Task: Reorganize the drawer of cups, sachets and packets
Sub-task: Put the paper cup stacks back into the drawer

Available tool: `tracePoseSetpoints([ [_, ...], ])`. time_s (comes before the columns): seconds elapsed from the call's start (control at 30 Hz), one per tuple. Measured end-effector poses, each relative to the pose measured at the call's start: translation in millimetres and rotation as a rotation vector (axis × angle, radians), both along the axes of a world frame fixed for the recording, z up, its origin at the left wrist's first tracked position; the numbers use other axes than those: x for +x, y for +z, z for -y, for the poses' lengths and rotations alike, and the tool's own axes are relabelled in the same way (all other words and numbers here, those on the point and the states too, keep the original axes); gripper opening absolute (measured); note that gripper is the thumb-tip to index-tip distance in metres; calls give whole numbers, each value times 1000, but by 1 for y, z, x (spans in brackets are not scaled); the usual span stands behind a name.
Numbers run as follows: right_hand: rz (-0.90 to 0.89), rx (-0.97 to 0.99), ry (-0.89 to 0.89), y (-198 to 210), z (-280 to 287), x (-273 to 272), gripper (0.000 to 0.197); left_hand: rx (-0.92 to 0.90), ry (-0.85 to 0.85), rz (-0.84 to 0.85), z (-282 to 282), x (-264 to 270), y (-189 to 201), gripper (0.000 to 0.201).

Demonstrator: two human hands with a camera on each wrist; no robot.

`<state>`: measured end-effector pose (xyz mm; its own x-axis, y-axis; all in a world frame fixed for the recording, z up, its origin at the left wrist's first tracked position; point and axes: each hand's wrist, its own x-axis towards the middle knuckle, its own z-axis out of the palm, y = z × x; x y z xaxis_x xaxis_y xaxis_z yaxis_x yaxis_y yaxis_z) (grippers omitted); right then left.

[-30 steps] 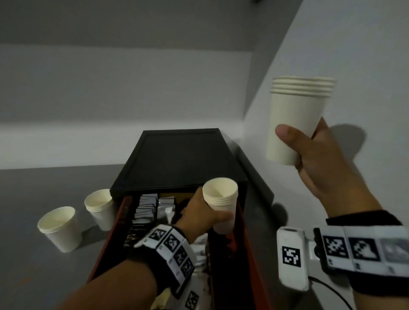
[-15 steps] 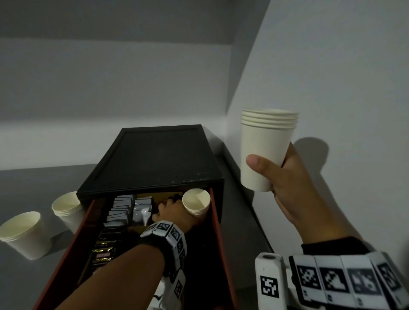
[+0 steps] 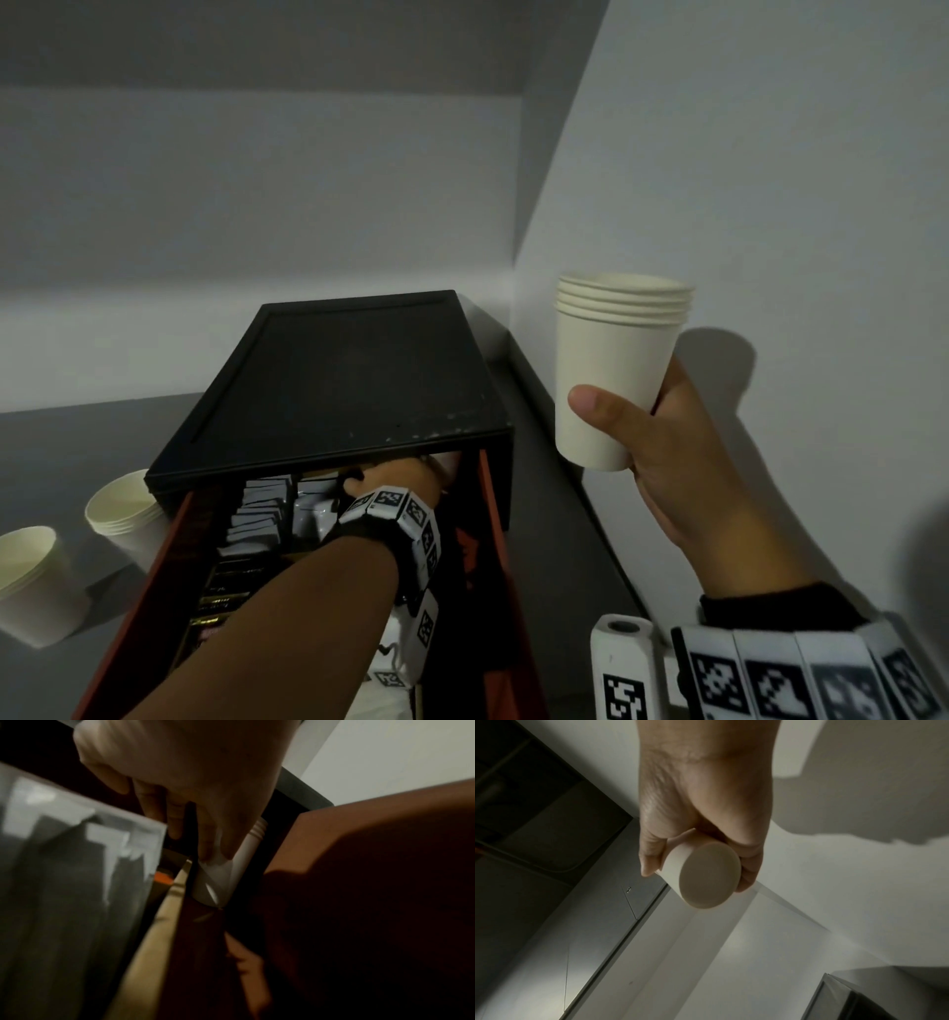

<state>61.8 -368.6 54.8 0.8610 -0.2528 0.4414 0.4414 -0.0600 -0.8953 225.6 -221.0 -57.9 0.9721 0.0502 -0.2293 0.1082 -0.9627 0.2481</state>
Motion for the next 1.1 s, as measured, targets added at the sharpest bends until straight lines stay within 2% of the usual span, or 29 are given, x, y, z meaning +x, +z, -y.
tracePoseSetpoints([
  [0.1, -9, -6, -7, -3, 0, 3, 76, -49, -37, -49, -3, 10, -9, 70],
  [0.17, -16, -10, -8, -5, -1, 6, 77, -74, -63, 29, -5, 11, -14, 73],
  [0.3, -25, 8, 5, -5, -6, 6, 70, -268, -246, -161, -18, 2, 4, 45],
  [0.43, -80, 16, 46, -13, -19, 12, 68, -525, -470, -196, -44, -24, 58, 15],
  [0.5, -120, 6, 55, -17, -30, 17, 74, -651, -519, -241, -57, -40, 91, 9],
  [0.6, -181, -65, 88, -22, -49, 24, 85, -964, -678, -345, -73, -59, 118, 53],
  [0.67, -228, -129, 141, -23, -61, 26, 85, -1129, -767, -336, -74, -71, 125, 65],
  [0.8, -321, -288, 246, -23, -68, 25, 58, -1210, -702, -117, -75, -76, 117, 61],
  [0.9, -381, -442, 216, -24, -60, 21, 47, -1212, -638, -107, -79, -70, 93, 62],
  [0.97, -400, -393, 158, -25, -52, 19, 41, -1187, -566, -135, -79, -65, 70, 61],
  [1.1, -459, -320, 24, -26, -31, 15, 43, -1079, -443, -193, -64, -55, 28, 61],
])
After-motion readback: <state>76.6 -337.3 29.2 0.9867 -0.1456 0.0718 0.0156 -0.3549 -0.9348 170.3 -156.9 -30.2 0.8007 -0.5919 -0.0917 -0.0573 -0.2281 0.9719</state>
